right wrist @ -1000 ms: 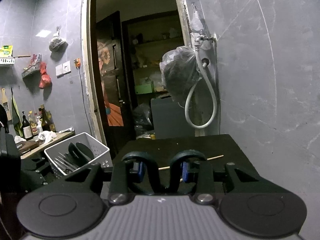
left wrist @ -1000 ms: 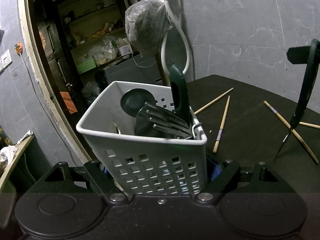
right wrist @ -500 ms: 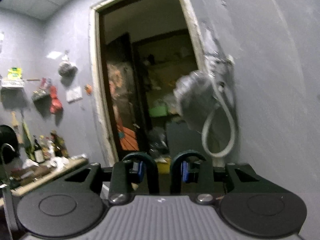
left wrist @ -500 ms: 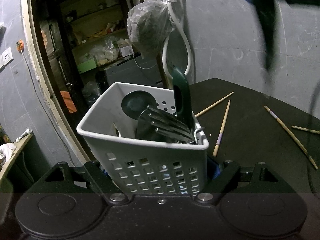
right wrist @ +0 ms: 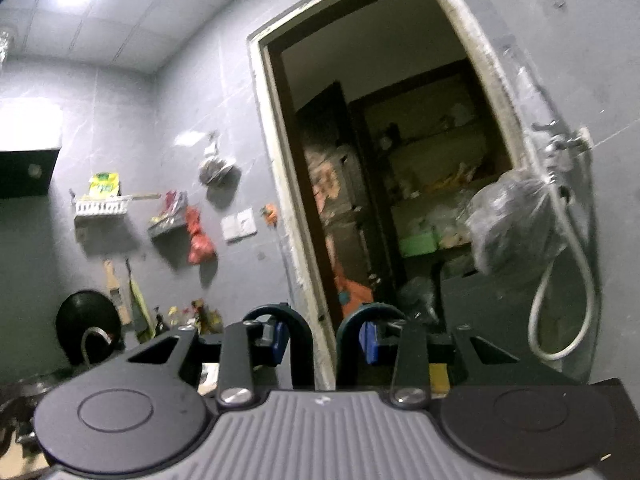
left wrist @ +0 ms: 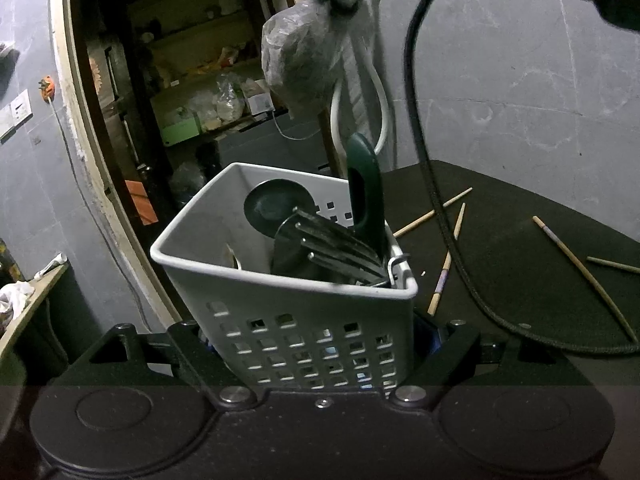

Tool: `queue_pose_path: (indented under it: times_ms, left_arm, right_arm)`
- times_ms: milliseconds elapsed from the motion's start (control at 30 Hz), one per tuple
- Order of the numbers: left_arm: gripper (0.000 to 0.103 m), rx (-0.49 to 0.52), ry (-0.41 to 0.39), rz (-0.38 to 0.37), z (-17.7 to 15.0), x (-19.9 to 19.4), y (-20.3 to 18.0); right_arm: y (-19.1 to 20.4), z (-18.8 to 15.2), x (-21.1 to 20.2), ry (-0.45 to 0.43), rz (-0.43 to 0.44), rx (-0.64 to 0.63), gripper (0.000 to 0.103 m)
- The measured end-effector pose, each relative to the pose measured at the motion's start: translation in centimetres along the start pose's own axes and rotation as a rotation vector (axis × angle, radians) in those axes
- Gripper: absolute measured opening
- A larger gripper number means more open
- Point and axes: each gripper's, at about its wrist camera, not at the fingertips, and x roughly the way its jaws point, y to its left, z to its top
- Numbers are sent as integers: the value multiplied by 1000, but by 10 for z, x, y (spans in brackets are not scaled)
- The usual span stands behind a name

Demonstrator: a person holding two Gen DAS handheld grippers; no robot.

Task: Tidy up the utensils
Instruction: 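Lower the scissors into the white basket and open the right tool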

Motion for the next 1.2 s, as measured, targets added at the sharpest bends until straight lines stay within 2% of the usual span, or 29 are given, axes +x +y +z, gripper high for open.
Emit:
queue_pose_path:
  times_ms: [267, 533, 667, 733, 767, 800, 833, 933, 1000, 1200]
  left_arm:
    - [86, -9, -13, 6, -3, -1, -2]
    - [86, -19, -16, -2, -3, -2, 2]
    - [86, -16, -13, -5, -3, -2, 2]
    - [86, -13, -13, -7, -3, -2, 2]
    - [86, -11, -11, -7, -3, -2, 2]
    - [87, -10, -9, -9, -2, -1, 3]
    - [86, -11, -7, -10, -2, -1, 3]
    - [86, -1, -4, -16, -2, 0, 2]
    - [86, 1, -1, -18, -1, 1, 2]
    - [86, 15, 5, -19, 0, 3, 3]
  right_arm:
    - [16, -33, 22, 115, 24, -18, 41]
    - [23, -57, 28, 244, 21, -26, 41]
    - [30, -67, 33, 367, 8, -86, 41]
    - [35, -73, 34, 442, -13, -129, 61]
    - [36, -77, 34, 488, -18, -139, 66]
    - [37, -79, 32, 512, -21, -145, 77]
    - [38, -81, 27, 518, -20, -142, 83]
    - [40, -81, 12, 525, -7, -122, 86]
    - [40, -78, 0, 506, -30, -120, 90]
    - [18, -71, -44, 420, -191, -80, 102]
